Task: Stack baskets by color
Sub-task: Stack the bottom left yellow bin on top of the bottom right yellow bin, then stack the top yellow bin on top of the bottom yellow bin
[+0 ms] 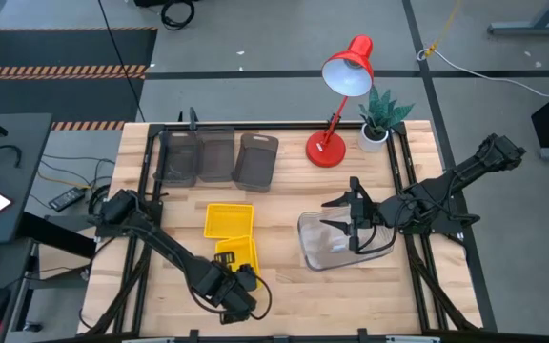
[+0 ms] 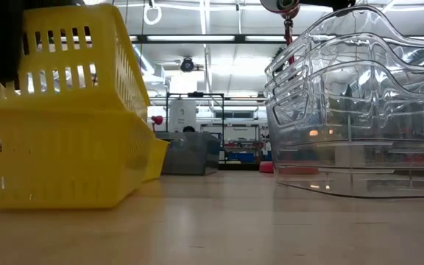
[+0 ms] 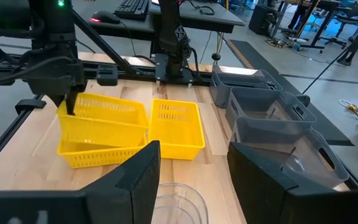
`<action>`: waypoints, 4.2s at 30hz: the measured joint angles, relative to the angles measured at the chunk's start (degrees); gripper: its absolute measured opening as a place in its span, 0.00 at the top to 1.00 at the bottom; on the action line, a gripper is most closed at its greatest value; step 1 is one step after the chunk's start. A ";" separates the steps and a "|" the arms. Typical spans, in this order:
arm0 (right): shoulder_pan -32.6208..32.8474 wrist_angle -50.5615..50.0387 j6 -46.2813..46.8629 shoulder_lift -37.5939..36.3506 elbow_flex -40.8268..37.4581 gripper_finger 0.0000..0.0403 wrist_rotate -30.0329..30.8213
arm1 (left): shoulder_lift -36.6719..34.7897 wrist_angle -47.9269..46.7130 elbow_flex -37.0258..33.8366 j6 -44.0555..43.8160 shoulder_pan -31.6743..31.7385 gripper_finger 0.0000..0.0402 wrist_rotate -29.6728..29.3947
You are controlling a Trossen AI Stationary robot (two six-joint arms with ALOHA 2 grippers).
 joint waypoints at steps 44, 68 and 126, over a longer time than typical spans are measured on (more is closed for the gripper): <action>0.02 0.92 0.66 0.00 0.00 0.52 -1.90 | -21.46 -6.81 -25.37 7.15 4.57 0.70 -11.02; 0.02 0.90 0.66 0.00 0.00 0.52 -1.94 | -22.27 8.07 -37.94 16.79 12.74 0.65 -7.64; 0.07 -0.83 3.21 0.02 0.00 0.52 -1.99 | -14.93 -10.93 -11.69 90.98 -3.27 0.97 -21.09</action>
